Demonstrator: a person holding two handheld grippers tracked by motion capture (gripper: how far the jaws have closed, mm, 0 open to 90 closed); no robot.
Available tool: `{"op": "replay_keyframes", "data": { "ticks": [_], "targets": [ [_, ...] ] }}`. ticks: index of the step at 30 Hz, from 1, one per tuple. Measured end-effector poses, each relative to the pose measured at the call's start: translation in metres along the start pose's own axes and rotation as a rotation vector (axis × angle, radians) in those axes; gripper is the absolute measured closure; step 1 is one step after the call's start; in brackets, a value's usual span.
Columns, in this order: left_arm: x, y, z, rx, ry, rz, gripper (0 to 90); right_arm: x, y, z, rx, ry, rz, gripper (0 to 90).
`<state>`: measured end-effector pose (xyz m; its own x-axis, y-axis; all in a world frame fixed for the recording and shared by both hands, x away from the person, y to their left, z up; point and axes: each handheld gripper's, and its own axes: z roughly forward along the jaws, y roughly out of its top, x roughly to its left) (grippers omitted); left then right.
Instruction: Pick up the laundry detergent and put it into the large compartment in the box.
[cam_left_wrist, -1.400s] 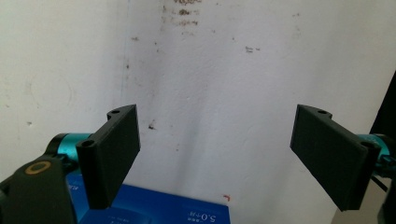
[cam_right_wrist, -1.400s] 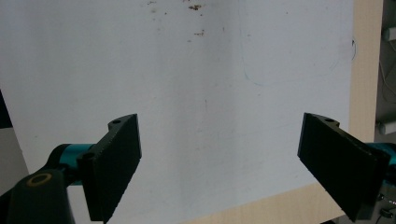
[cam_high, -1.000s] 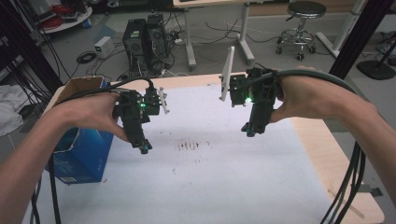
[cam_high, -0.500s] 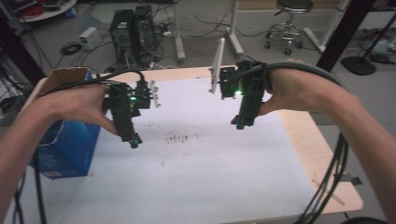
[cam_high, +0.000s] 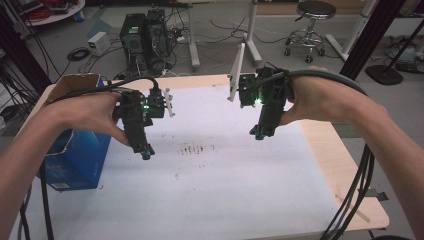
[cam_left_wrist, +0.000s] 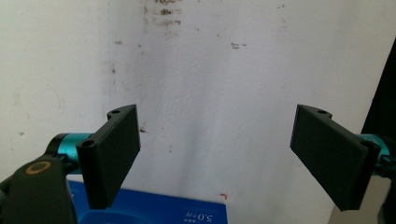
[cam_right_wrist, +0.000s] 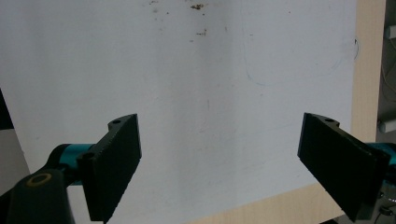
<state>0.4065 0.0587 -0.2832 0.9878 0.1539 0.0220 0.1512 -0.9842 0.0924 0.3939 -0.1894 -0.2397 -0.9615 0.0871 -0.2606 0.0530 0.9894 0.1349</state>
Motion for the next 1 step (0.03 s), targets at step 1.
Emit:
{"op": "replay_keyframes", "data": {
  "ticks": [1],
  "targets": [
    [0.0,0.0,0.0,0.0,0.0,0.0,16.0,0.0,0.0,0.0,0.0,0.0,0.0,12.6]
  ]
}}
